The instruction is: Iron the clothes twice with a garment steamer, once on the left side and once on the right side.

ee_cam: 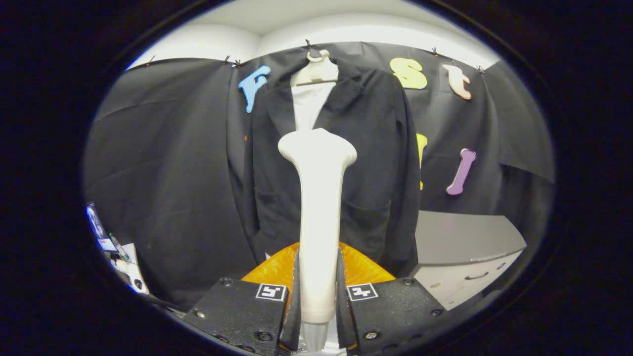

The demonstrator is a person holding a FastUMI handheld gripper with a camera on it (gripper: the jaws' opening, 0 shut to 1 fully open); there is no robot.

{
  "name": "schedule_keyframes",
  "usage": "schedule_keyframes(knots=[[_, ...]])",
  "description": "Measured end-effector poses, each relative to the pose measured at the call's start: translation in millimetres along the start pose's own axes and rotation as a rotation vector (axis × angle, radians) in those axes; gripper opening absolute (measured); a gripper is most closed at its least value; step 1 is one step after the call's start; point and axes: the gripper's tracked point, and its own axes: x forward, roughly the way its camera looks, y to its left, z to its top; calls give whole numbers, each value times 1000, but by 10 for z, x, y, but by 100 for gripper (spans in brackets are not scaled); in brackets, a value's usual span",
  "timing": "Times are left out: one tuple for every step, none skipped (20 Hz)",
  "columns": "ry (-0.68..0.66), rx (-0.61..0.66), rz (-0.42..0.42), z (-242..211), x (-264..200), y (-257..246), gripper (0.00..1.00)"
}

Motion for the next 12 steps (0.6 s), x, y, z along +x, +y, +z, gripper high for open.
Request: schedule_keyframes(knots=[[-21, -7, 12, 107, -1, 42, 32], [-42, -13, 22, 262, 9, 135, 32], [-62, -18, 31, 419, 33, 226, 32], [-80, -17, 39, 577, 31, 330, 32], [-98, -14, 50, 730, 58, 415, 32], [-117, -15, 60, 863, 65, 516, 32], [-134, -18, 70, 1005, 89, 614, 32], [-152, -20, 81, 1135, 108, 688, 32], [-171, -26, 90, 1266, 101, 762, 32], [-190, -34, 98, 1374, 120, 853, 32], [-205, -41, 104, 1485, 175, 916, 32], [-215, -44, 111, 1569, 242, 960, 32]])
